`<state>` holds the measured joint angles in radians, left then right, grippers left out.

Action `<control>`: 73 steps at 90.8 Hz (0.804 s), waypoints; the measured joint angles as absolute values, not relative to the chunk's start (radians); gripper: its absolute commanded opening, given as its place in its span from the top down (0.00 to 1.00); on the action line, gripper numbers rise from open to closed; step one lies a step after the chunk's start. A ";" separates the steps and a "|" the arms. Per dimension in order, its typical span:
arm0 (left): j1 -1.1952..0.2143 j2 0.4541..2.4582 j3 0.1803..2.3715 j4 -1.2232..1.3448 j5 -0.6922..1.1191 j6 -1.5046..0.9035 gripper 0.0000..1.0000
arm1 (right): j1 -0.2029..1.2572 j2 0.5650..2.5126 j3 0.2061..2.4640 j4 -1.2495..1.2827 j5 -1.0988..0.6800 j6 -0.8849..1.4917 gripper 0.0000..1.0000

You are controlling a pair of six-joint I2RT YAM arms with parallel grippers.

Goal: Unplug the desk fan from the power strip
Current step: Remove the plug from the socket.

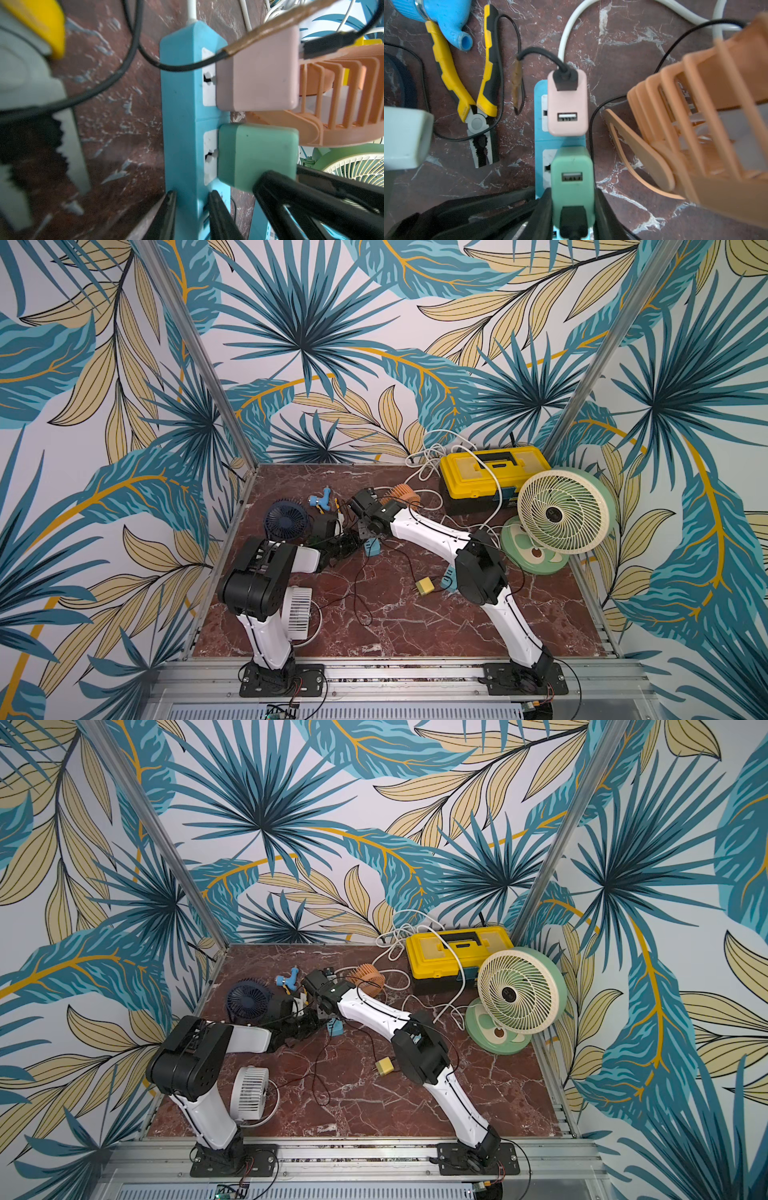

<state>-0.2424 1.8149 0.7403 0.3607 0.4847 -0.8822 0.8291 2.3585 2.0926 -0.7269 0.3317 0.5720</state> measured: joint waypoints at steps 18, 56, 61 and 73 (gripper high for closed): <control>-0.244 1.810 0.772 0.291 0.475 -0.853 0.69 | 0.811 2.330 2.034 -0.675 0.286 0.582 0.84; -0.249 1.805 0.794 0.240 0.453 -0.823 0.69 | 0.824 2.337 2.049 -0.698 0.328 0.584 0.84; -0.249 1.805 0.797 0.236 0.452 -0.821 0.69 | 0.821 2.326 2.031 -0.681 0.320 0.587 0.85; -0.249 1.805 0.799 0.231 0.451 -0.818 0.69 | 0.817 2.319 2.019 -0.669 0.308 0.587 0.85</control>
